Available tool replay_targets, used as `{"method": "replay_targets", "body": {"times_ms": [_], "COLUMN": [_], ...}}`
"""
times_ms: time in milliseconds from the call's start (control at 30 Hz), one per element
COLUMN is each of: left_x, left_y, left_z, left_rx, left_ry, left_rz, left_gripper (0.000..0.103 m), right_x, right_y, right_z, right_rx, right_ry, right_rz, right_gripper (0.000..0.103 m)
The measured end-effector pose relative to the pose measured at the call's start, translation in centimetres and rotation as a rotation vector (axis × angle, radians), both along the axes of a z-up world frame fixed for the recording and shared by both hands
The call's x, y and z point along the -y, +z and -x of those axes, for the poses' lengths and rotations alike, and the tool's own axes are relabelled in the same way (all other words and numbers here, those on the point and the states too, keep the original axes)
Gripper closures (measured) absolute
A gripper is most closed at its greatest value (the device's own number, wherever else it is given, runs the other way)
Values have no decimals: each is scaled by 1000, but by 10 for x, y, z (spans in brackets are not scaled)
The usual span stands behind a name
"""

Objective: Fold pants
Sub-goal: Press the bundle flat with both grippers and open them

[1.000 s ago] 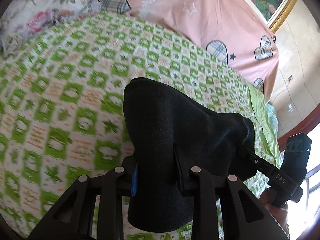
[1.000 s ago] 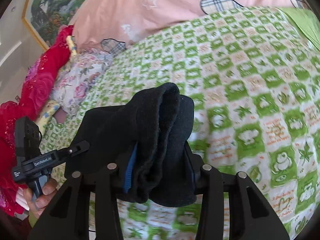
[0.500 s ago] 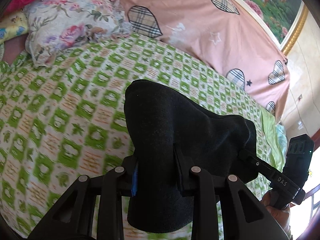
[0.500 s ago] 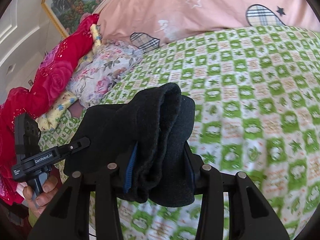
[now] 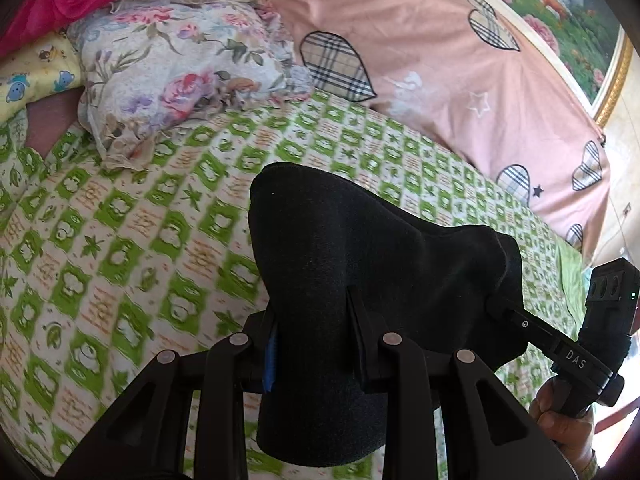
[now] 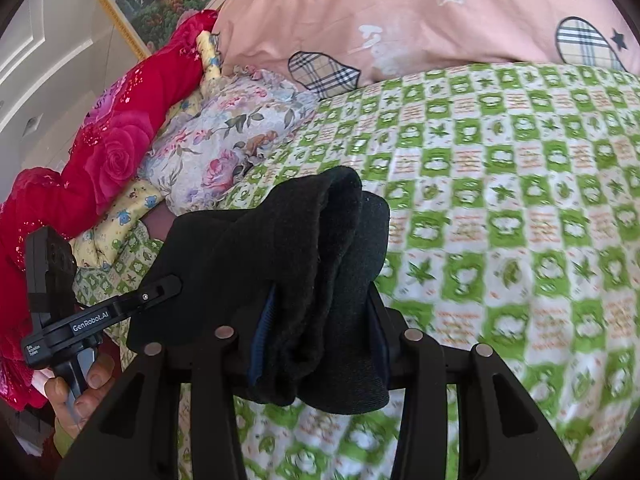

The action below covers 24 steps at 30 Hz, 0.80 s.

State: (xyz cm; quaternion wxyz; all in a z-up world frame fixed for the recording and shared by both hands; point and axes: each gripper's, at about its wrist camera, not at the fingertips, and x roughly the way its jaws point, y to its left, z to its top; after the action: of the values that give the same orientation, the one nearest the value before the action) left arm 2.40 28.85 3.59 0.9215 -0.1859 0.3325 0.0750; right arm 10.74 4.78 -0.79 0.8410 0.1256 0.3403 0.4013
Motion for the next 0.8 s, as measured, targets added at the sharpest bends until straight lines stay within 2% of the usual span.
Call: {"method": "replay_targets", "body": {"times_ms": [433, 533, 800], "left_x": [-22, -23, -30], "left_y": [-25, -32, -41], "left_z": [-20, -21, -17], "left_rx": [-48, -52, -62], "left_ry": [26, 26, 31], "left_rz": [-5, -6, 8], "left_gripper": [74, 73, 55], "right_x": [-31, -32, -28], "right_y": [-19, -25, -34], "right_z": [-28, -30, -36], "right_rx": [-31, -29, -19], "right_ry": [37, 36, 22], "right_rz": [40, 52, 77], "right_gripper": [59, 56, 44]}}
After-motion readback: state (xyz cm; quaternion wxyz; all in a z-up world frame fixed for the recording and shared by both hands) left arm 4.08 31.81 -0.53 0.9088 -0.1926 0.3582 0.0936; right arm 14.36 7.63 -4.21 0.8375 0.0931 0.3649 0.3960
